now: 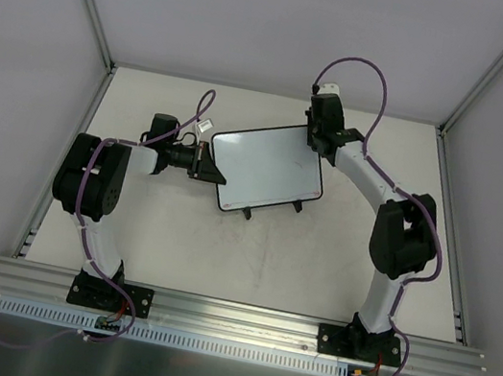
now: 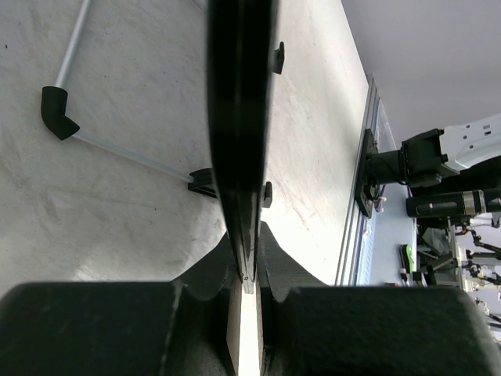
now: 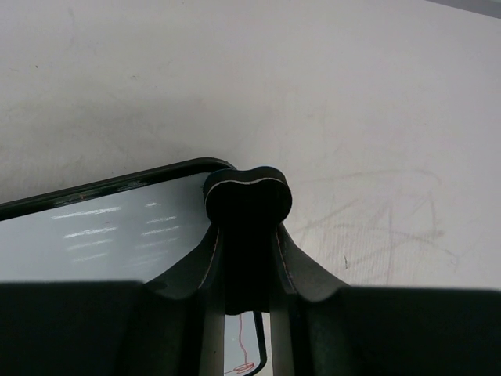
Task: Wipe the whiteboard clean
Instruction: Hold the whiteboard at the whiteboard stand.
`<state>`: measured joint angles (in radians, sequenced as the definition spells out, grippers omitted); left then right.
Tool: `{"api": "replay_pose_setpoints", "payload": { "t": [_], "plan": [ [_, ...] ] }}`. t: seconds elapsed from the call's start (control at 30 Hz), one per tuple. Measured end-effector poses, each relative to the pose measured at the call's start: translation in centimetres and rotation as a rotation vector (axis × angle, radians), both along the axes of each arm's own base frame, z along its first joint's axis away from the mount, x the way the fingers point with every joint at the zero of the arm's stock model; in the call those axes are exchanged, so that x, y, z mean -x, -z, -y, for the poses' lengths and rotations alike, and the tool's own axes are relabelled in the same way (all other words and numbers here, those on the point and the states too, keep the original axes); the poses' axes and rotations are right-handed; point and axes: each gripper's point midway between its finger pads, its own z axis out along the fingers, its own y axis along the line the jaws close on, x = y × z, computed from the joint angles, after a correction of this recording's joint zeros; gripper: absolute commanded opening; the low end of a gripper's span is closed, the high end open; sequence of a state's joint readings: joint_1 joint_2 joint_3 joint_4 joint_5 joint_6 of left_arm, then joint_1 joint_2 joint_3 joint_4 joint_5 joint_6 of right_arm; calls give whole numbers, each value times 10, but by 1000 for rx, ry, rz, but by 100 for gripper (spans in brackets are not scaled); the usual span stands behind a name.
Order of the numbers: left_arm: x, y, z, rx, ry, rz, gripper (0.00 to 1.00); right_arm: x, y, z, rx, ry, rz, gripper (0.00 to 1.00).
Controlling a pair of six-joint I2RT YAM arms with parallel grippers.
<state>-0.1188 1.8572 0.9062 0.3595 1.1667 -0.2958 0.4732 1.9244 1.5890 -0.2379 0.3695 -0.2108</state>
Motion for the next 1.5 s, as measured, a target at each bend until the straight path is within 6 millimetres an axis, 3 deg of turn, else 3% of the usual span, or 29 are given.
{"api": "replay_pose_setpoints", "payload": {
  "t": [0.47,0.63,1.0,1.2,1.5],
  "plan": [
    [1,-1,0,4,1,-9,0,6,15,4,62,21,-10,0],
    [0,-1,0,3,1,-6,0,26,25,13,65,25,-40,0],
    [-1,0,0,-2,1,13,0,90,75,32,37,18,-171,0],
    [-1,0,0,-4,3,20,0,104,85,36,28,20,-199,0],
    [-2,0,0,-6,0,20,0,107,82,31,10,1,-225,0]
  ]
}}
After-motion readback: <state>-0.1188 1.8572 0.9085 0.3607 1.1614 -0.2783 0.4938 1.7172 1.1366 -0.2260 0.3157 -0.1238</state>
